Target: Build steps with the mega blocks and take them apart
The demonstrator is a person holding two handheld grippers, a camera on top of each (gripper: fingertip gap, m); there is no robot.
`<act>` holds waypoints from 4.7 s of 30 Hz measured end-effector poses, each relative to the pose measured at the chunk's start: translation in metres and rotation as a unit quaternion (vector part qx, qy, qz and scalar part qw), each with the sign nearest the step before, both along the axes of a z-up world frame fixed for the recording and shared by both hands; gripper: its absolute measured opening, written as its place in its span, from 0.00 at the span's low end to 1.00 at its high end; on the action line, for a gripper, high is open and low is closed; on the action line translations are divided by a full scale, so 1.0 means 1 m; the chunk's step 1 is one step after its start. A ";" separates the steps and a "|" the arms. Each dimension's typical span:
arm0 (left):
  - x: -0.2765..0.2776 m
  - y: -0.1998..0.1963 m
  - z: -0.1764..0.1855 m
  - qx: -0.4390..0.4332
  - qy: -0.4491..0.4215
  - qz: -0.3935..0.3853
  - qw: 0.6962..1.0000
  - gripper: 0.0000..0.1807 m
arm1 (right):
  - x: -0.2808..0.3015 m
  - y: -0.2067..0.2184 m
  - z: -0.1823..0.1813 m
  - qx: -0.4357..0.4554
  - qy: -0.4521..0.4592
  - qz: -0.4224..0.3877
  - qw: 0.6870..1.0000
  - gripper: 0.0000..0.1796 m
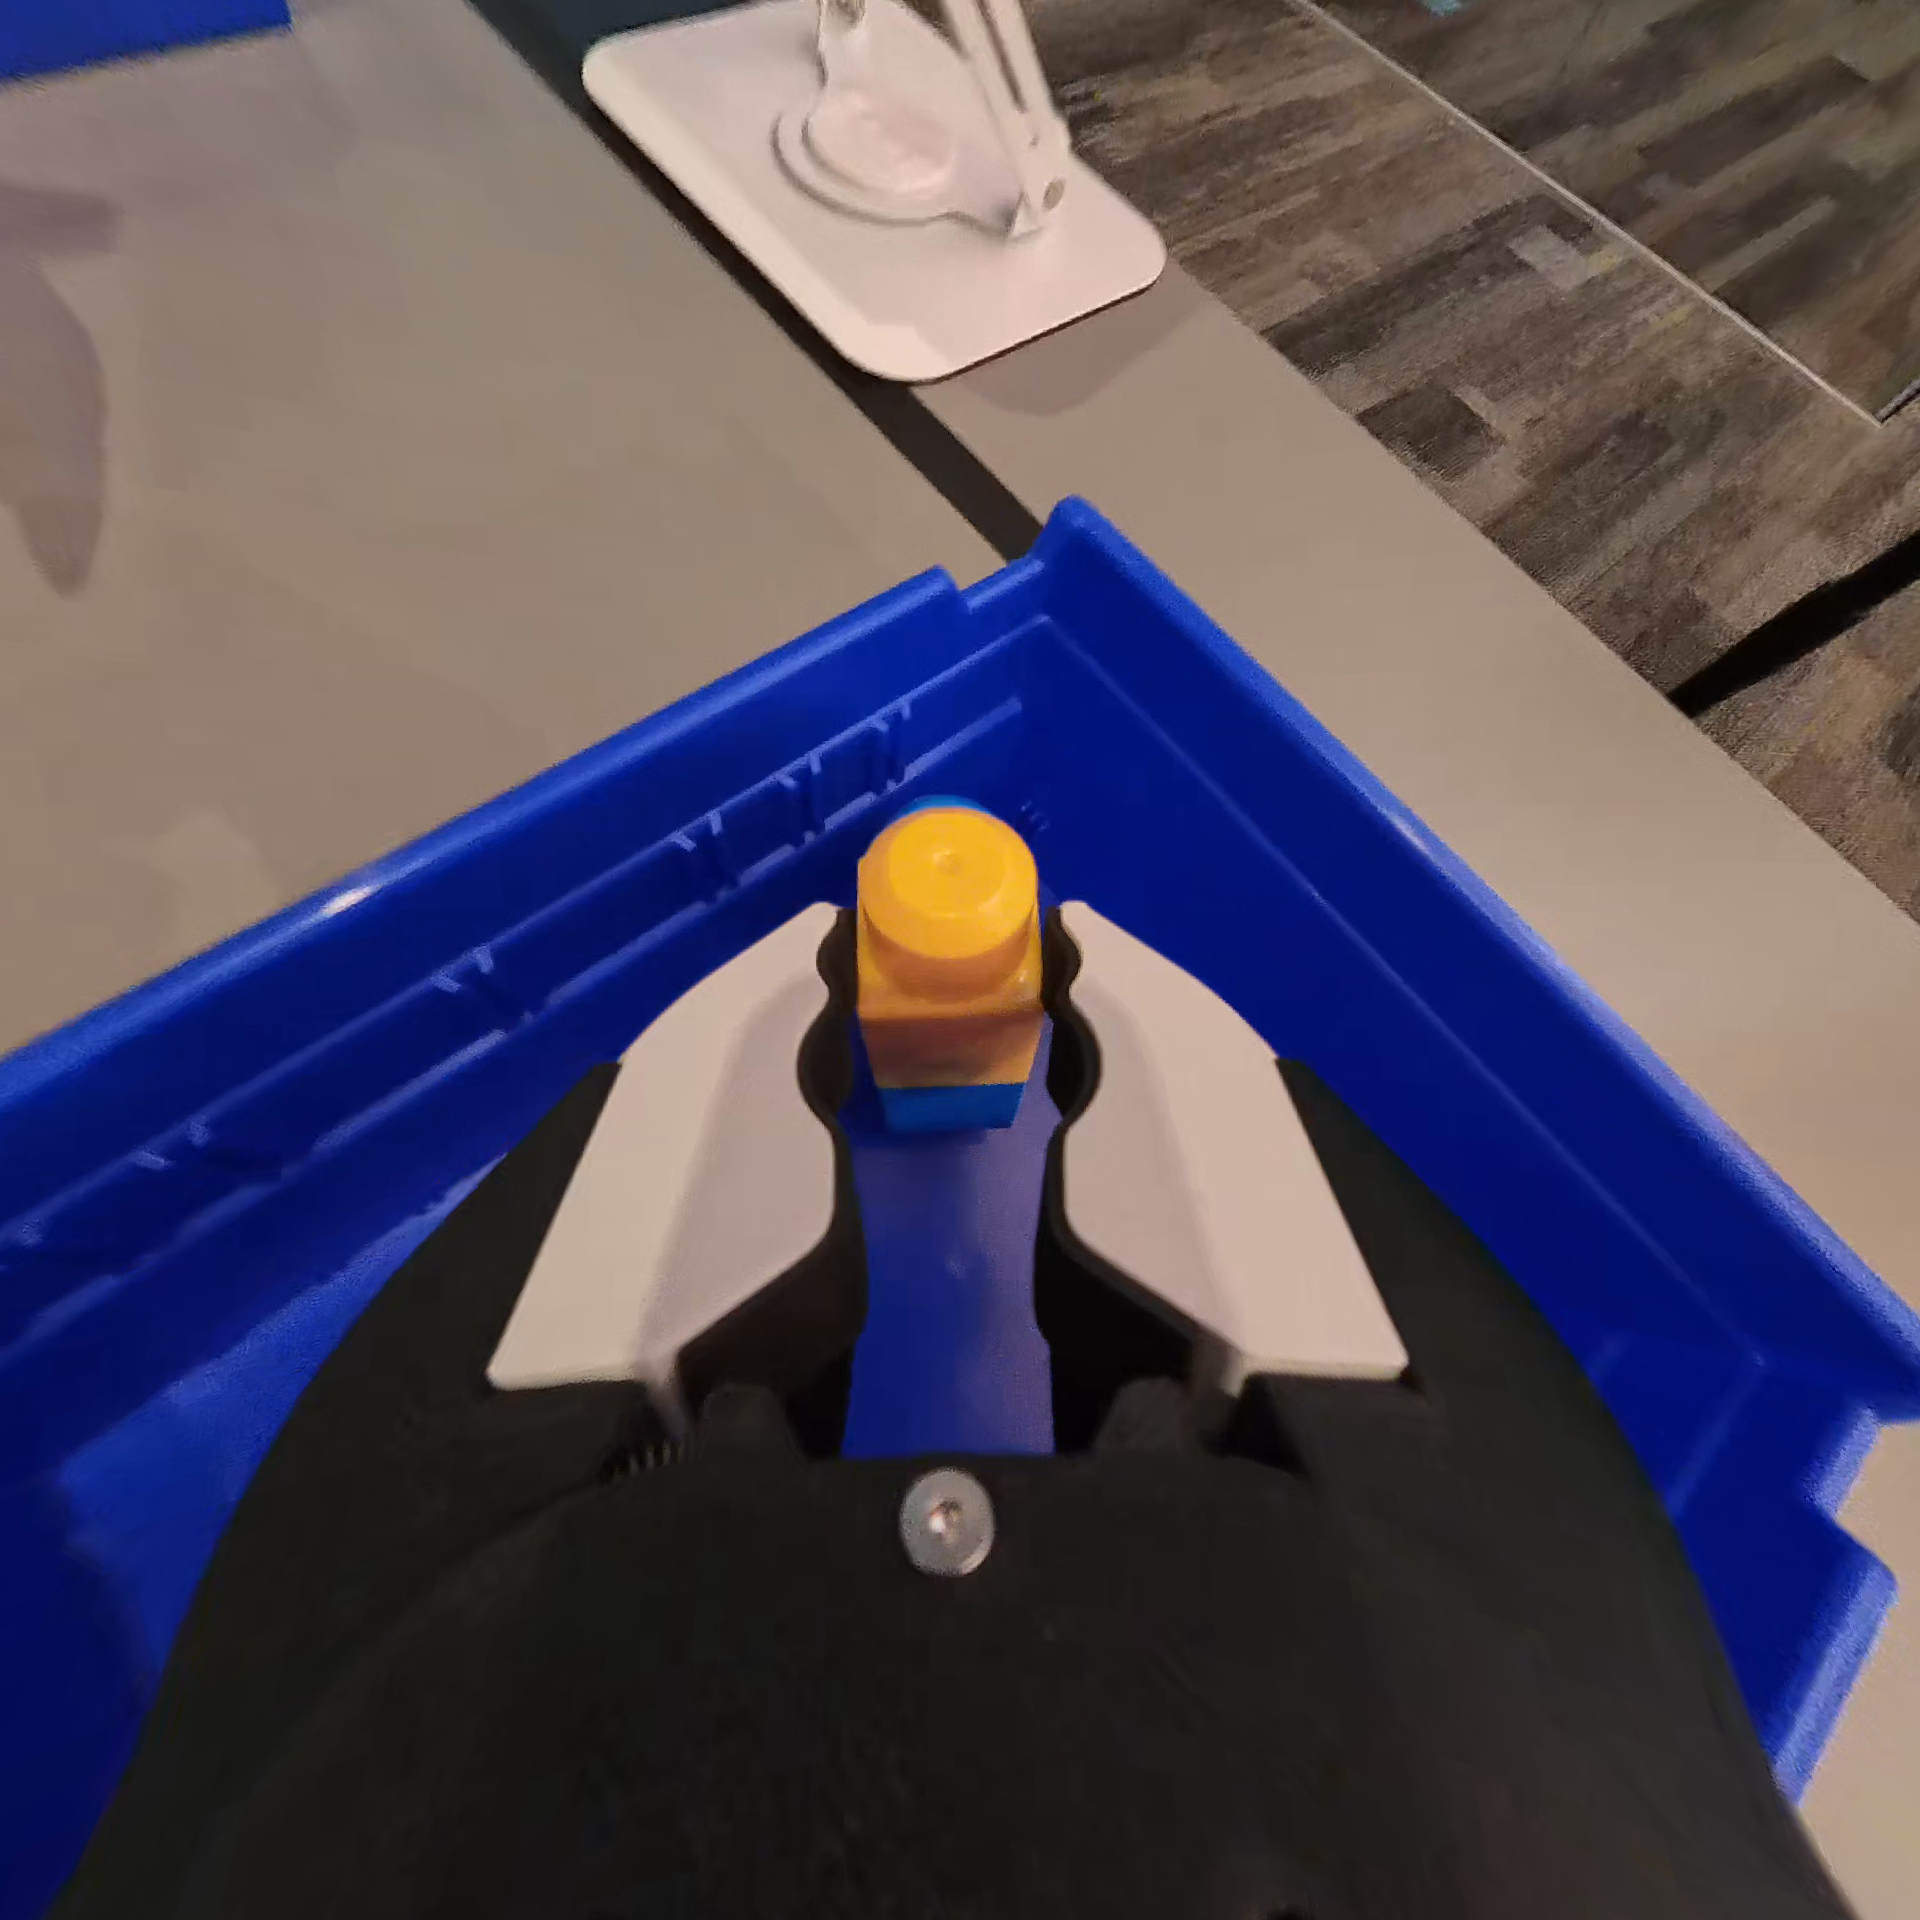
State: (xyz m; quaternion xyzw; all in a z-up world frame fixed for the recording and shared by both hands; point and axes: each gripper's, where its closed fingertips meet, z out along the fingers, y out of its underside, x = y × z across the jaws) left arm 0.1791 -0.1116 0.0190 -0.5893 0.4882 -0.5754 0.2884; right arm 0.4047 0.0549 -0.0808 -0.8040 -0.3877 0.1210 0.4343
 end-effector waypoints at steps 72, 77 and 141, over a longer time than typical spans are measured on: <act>-0.299 0.074 -0.117 -0.017 0.419 0.244 0.874 0.22 | -0.009 -0.041 0.084 0.044 -0.122 -0.110 0.985 0.36; -0.277 0.071 -0.058 0.024 0.310 0.248 0.918 0.21 | -0.021 -0.041 0.093 0.068 -0.121 -0.110 0.984 0.36; -0.345 0.070 -0.150 0.035 0.635 0.258 0.727 0.31 | -0.256 -0.112 -0.035 -0.360 0.167 0.074 0.915 0.28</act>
